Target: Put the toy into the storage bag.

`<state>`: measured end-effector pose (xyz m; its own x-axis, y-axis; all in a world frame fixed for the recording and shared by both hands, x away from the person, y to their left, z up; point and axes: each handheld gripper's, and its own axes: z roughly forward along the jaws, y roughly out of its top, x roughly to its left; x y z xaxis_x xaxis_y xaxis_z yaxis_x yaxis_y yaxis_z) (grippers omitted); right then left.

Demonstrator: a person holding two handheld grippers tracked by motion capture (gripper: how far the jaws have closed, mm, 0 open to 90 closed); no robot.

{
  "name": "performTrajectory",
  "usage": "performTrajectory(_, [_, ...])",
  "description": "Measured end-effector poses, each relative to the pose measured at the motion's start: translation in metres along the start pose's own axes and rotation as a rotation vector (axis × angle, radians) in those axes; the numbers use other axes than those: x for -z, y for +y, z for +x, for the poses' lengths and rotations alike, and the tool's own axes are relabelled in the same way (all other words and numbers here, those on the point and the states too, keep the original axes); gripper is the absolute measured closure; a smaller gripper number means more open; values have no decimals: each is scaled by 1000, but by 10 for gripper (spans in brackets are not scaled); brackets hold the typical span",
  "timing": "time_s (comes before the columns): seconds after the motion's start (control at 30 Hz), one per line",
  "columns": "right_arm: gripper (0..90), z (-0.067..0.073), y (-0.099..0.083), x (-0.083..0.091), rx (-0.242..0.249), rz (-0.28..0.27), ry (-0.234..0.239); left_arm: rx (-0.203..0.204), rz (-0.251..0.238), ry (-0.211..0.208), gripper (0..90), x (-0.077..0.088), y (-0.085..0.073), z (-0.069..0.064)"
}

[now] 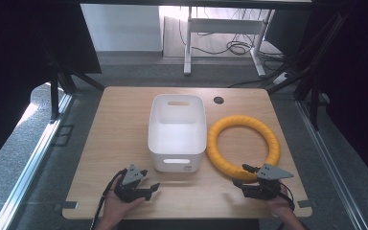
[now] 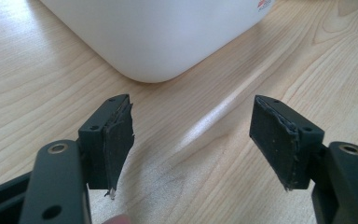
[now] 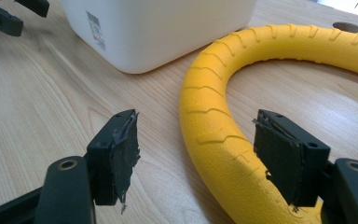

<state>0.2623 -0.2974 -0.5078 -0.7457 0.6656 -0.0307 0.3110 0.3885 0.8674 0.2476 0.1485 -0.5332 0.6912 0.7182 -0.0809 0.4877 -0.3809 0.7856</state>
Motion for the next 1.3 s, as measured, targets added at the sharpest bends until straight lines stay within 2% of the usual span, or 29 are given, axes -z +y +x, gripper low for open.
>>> performTrajectory(0.17, [306,0,0,1,1,5,-3,-1,1,-2,302,-1,0,-1])
performTrajectory(0.4, [304,0,5,3,12,26,17,0,0,-2,302,-1,0,-1])
performTrajectory(0.67, [304,-4,6,5,5,26,8,-3,1,-2,302,0,0,0])
performTrajectory(0.83, [299,-4,9,3,14,39,24,-2,0,-2,302,1,1,-1])
performTrajectory(1.0, [289,-7,25,-2,42,98,36,-2,-10,-1,302,3,3,-1])
performTrajectory(1.13, [275,-12,45,-13,97,198,45,-3,-14,-1,302,5,4,0])
performTrajectory(1.3, [232,-23,64,-33,107,330,85,0,-16,-3,302,6,3,0])
